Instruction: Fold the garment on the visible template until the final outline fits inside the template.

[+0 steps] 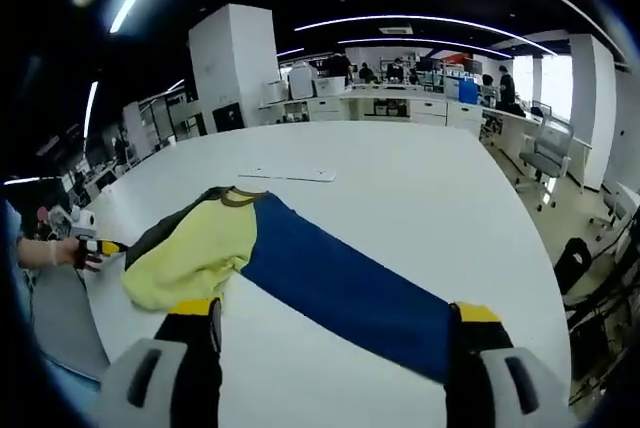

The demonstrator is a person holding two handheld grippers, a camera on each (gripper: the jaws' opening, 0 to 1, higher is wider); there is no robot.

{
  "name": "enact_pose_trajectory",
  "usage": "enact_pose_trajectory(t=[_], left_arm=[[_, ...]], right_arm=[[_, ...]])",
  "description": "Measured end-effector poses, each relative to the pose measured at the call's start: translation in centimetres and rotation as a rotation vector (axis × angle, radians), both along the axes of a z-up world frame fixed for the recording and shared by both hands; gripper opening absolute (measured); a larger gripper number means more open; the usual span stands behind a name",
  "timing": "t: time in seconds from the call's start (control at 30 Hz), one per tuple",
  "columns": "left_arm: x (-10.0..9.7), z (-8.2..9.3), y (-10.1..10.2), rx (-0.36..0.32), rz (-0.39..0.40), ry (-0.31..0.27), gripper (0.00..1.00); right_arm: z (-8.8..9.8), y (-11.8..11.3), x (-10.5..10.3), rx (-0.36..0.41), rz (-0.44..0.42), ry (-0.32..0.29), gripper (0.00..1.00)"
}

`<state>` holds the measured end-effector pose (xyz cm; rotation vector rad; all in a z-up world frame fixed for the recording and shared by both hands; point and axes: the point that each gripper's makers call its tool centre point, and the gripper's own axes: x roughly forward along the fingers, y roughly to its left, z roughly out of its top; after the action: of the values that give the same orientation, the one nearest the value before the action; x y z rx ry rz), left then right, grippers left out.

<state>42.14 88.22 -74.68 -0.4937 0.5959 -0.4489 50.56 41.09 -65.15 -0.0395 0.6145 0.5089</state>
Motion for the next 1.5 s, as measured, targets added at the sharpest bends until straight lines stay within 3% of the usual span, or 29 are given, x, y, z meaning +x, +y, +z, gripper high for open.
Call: enact_pose_trajectory(t=[0.3,0.47,0.87,1.17,1.33,1.5], left_arm=[[0.2,-0.7,0.2,-0.021,-0.021,0.050,0.26],[0.4,-0.8,0.3,-0.030,-0.029,0.060,0.24],[0.8,-0.5,-0.2,-0.098,-0.012,0.053,0.13],[0.7,-0.3,-0.2,-0.121,-0.014,0.055,0.08],[0.6,0.3,-0.4,-0.140,-0.012,0.056,0.00],[0.7,1.0,-0.8,-0.142,-0.019,0.052,0.00]], right_arm=[[0.8,1.7,-1.7,0.078,0.004,-0.057,0.91],[0.9,1.8,-2.5,0.107,-0.029,-0.083,0.90],[0.7,2.7,-5.1,0.095,-0.027,-0.059,0.89],[1.1,2.1,-5.0,0.084,-0.048,-0.058,0.88],[0.7,2.7,-4.9,0.086,-0.039,-0.052,0.88],[0.3,3.2,-4.9,0.092,-0.028,-0.047,0.88]])
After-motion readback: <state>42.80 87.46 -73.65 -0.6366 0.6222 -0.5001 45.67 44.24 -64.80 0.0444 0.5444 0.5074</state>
